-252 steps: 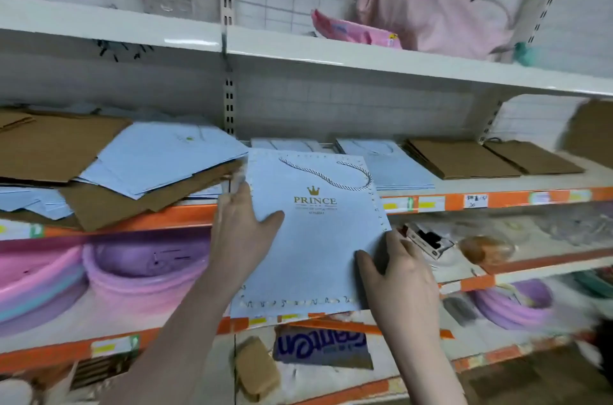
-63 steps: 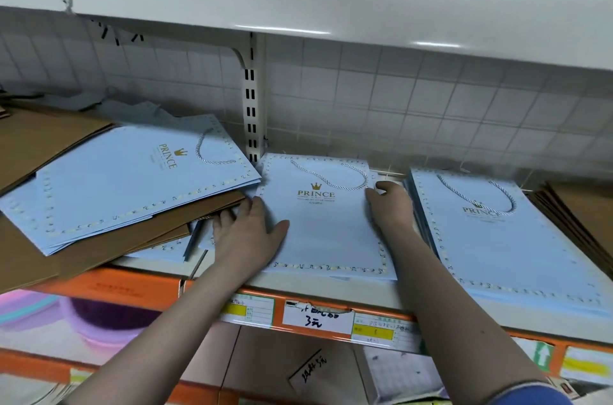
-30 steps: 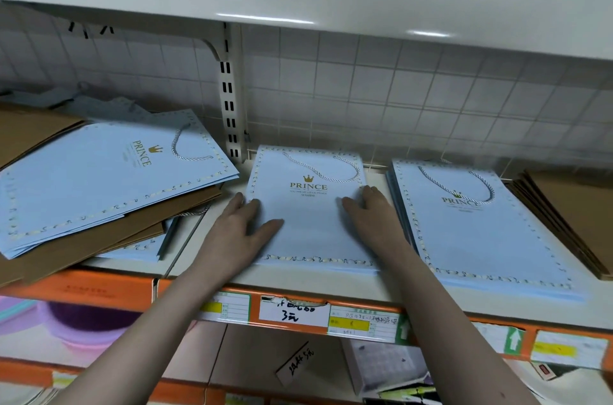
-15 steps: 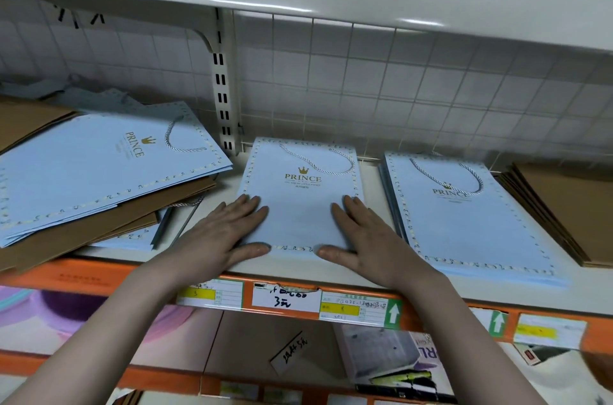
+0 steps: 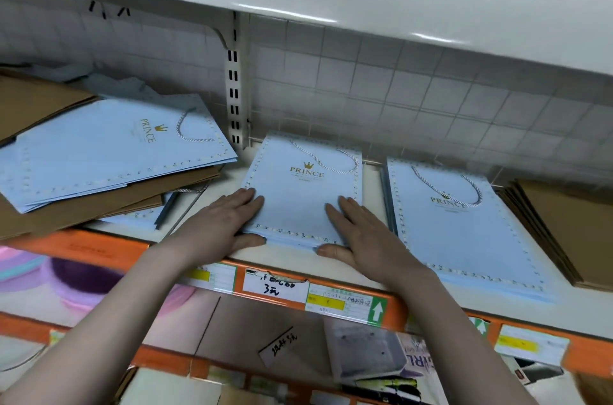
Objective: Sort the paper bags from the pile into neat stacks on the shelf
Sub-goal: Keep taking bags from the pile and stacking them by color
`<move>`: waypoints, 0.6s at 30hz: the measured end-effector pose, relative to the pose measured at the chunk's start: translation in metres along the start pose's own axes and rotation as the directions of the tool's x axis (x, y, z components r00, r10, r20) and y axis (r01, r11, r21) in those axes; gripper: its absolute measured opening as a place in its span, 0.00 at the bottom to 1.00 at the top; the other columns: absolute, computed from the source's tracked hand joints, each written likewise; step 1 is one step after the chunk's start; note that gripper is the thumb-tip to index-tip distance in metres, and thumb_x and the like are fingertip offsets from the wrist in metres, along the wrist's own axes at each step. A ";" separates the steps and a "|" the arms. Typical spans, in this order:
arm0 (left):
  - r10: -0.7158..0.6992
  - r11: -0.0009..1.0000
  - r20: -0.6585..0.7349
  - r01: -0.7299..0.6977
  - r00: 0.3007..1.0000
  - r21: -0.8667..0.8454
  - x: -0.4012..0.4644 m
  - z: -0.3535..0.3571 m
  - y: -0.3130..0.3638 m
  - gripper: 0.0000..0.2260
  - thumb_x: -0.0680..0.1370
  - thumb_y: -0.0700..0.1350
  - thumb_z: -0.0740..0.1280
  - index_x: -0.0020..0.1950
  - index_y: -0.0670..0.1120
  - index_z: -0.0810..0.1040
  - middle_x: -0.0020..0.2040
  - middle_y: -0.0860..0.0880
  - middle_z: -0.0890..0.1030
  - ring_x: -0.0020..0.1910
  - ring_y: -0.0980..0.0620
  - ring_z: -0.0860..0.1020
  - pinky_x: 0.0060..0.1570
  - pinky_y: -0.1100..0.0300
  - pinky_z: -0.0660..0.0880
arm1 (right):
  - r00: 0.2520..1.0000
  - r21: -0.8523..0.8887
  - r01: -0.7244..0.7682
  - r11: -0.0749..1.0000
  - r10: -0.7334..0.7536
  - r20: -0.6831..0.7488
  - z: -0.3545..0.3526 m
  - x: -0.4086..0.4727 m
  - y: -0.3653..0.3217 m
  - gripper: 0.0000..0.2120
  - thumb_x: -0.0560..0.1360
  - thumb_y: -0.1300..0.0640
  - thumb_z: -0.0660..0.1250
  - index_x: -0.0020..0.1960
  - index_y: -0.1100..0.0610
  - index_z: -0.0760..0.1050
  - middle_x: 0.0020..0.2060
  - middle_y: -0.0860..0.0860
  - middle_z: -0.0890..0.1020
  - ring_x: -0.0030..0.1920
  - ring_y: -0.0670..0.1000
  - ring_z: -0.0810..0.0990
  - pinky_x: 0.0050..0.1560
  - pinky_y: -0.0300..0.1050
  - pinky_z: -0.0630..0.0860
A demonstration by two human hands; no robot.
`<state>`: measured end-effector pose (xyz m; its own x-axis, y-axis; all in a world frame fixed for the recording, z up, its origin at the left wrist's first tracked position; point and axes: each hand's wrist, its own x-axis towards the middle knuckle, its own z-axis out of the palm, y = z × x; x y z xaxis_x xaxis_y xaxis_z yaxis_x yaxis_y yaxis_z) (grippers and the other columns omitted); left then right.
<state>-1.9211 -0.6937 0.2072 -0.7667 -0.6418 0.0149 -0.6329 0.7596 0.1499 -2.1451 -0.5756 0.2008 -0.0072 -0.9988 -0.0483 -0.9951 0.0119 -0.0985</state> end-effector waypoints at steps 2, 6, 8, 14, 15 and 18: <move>-0.031 0.998 -0.010 0.031 0.999 0.048 -0.002 0.000 0.004 0.32 0.79 0.58 0.58 0.77 0.48 0.51 0.78 0.49 0.51 0.76 0.53 0.51 0.69 0.64 0.49 | 1.000 0.013 0.002 1.000 -0.002 0.008 -0.006 -0.001 -0.003 0.54 0.59 0.24 0.33 0.77 0.52 0.42 0.77 0.54 0.42 0.76 0.50 0.40 0.69 0.38 0.35; -0.152 0.983 -0.110 0.162 0.982 0.084 -0.011 0.002 0.020 0.29 0.79 0.58 0.59 0.76 0.47 0.56 0.76 0.48 0.56 0.75 0.50 0.54 0.70 0.61 0.52 | 0.994 -0.038 0.003 0.999 -0.007 -0.106 -0.010 -0.008 -0.011 0.48 0.66 0.29 0.33 0.77 0.57 0.50 0.76 0.56 0.54 0.76 0.53 0.50 0.73 0.42 0.45; -0.194 0.976 -0.174 0.207 0.965 0.061 -0.019 0.004 0.030 0.30 0.78 0.58 0.60 0.75 0.47 0.57 0.76 0.48 0.57 0.75 0.50 0.55 0.71 0.60 0.51 | 0.981 -0.059 -0.033 0.998 0.021 -0.193 -0.009 -0.012 -0.015 0.49 0.69 0.29 0.28 0.74 0.60 0.59 0.69 0.57 0.67 0.70 0.55 0.64 0.70 0.45 0.58; -0.383 0.918 -0.350 0.396 0.855 -0.037 -0.054 0.005 0.058 0.35 0.74 0.66 0.56 0.70 0.41 0.69 0.71 0.39 0.68 0.71 0.41 0.65 0.70 0.52 0.59 | 0.953 0.011 -0.072 0.997 0.072 -0.294 0.001 -0.016 -0.024 0.34 0.78 0.38 0.47 0.54 0.65 0.78 0.43 0.58 0.82 0.44 0.59 0.82 0.45 0.51 0.80; -0.406 0.904 -0.372 0.426 0.835 -0.031 -0.060 0.005 0.058 0.36 0.72 0.66 0.54 0.65 0.37 0.73 0.66 0.35 0.73 0.66 0.37 0.71 0.66 0.47 0.66 | 0.951 0.009 -0.062 0.998 0.061 -0.304 0.000 -0.016 -0.029 0.32 0.76 0.40 0.49 0.55 0.65 0.78 0.42 0.59 0.82 0.44 0.59 0.82 0.44 0.51 0.80; -0.502 0.850 -0.360 0.525 0.786 -0.039 -0.081 0.004 0.055 0.31 0.72 0.60 0.59 0.56 0.33 0.79 0.54 0.32 0.79 0.54 0.32 0.78 0.52 0.39 0.74 | 0.943 0.006 -0.034 0.999 0.034 -0.332 -0.002 -0.015 -0.043 0.31 0.75 0.41 0.51 0.55 0.65 0.78 0.43 0.58 0.82 0.45 0.59 0.81 0.44 0.50 0.79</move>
<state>-1.8947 -0.5995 0.2108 -0.2461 -0.9242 0.2920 -0.9366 0.3043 0.1737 -2.1019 -0.5614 0.2075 -0.0732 -0.9567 0.2817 -0.9936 0.0457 -0.1030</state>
